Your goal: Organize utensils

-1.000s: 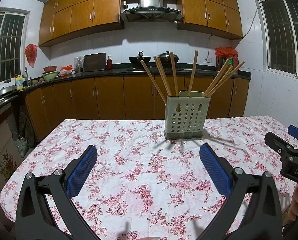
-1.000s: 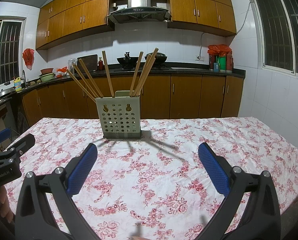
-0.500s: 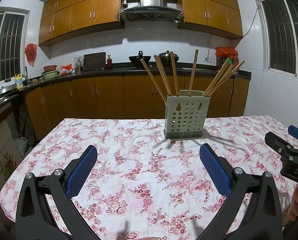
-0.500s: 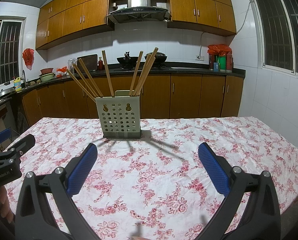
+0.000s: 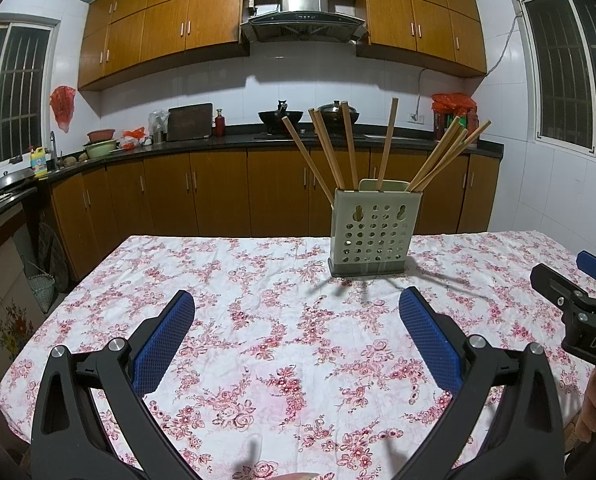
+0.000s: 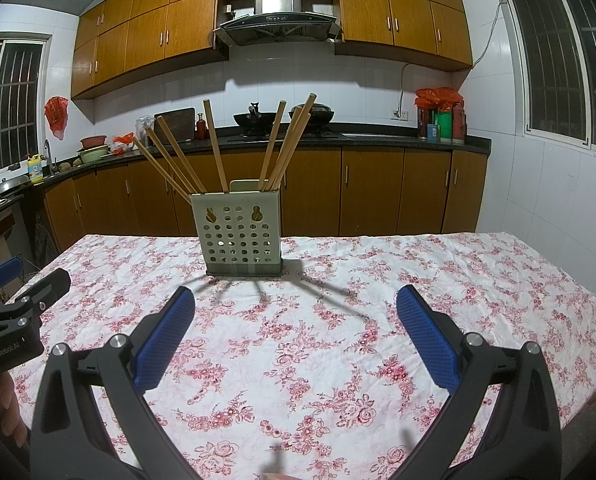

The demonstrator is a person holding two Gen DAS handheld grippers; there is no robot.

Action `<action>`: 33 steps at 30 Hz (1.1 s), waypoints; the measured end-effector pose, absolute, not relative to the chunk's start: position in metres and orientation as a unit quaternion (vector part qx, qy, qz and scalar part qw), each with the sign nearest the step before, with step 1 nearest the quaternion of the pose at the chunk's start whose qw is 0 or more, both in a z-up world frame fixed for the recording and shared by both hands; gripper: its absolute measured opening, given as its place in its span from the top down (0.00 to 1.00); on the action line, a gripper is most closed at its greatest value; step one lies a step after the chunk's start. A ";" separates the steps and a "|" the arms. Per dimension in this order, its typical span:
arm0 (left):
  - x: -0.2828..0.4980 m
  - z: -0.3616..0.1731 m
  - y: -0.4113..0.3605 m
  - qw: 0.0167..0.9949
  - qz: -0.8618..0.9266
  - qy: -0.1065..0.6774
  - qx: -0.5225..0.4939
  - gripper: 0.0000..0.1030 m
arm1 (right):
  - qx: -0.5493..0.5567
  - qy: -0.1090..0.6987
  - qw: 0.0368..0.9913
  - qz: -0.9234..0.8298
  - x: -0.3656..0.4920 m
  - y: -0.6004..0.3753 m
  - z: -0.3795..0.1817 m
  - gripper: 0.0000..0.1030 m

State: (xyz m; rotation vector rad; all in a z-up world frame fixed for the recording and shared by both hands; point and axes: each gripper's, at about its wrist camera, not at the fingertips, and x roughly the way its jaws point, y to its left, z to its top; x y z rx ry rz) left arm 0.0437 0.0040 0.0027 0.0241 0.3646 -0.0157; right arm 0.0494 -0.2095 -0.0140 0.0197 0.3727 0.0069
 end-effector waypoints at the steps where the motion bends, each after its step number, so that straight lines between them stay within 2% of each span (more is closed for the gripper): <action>1: 0.044 0.003 0.004 0.983 -0.008 0.181 0.012 0.02 | 0.010 0.185 0.983 0.004 0.049 -0.210 -0.014 0.04; 33: 0.044 0.001 0.003 0.982 -0.007 0.189 0.006 0.02 | 0.012 0.186 0.982 0.003 0.049 -0.210 -0.015 0.04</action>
